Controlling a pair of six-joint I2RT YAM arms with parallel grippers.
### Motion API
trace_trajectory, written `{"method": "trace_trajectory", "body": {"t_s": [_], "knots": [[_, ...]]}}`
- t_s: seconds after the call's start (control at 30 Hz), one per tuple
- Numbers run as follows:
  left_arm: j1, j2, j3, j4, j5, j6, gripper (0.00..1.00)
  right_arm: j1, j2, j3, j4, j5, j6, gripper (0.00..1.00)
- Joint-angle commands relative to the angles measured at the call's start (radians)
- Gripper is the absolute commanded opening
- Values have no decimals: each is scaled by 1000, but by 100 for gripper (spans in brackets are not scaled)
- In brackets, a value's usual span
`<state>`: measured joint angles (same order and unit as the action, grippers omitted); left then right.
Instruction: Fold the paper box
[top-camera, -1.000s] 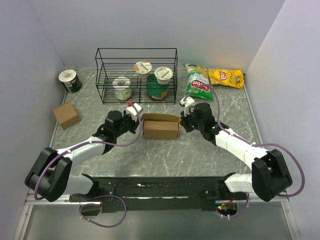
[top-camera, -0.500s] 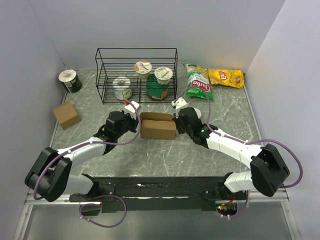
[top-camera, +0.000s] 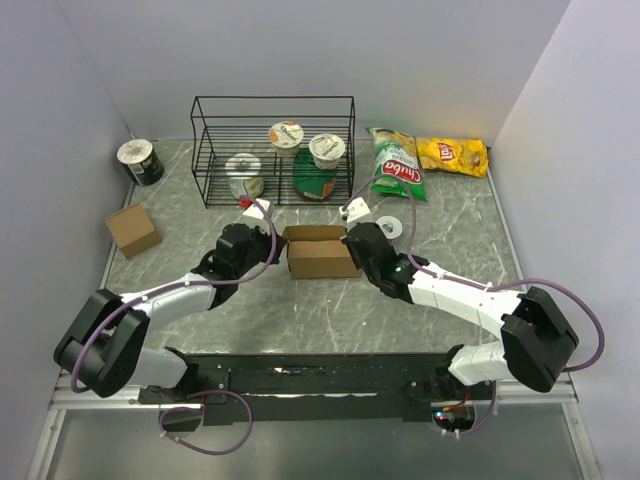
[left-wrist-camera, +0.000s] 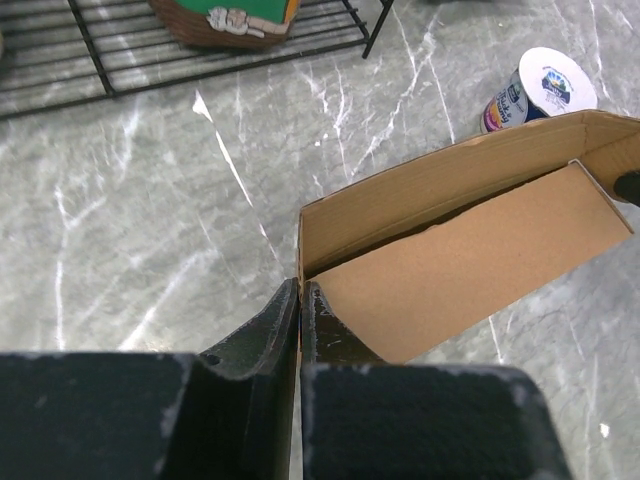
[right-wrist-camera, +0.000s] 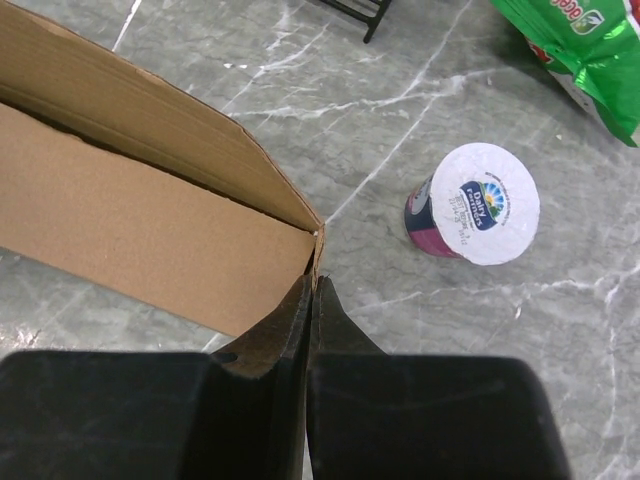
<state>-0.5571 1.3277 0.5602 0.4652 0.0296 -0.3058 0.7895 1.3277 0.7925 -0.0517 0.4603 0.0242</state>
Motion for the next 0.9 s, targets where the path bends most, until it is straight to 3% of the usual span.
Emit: {"method": "trace_trajectory", "body": {"t_s": [0.0, 0.87], "knots": [[-38, 19, 23, 73, 29, -96, 8, 33, 7, 1, 93, -9, 2, 0], [-130, 80, 63, 30, -96, -231, 6, 73, 44, 2, 112, 46, -9, 0]]}}
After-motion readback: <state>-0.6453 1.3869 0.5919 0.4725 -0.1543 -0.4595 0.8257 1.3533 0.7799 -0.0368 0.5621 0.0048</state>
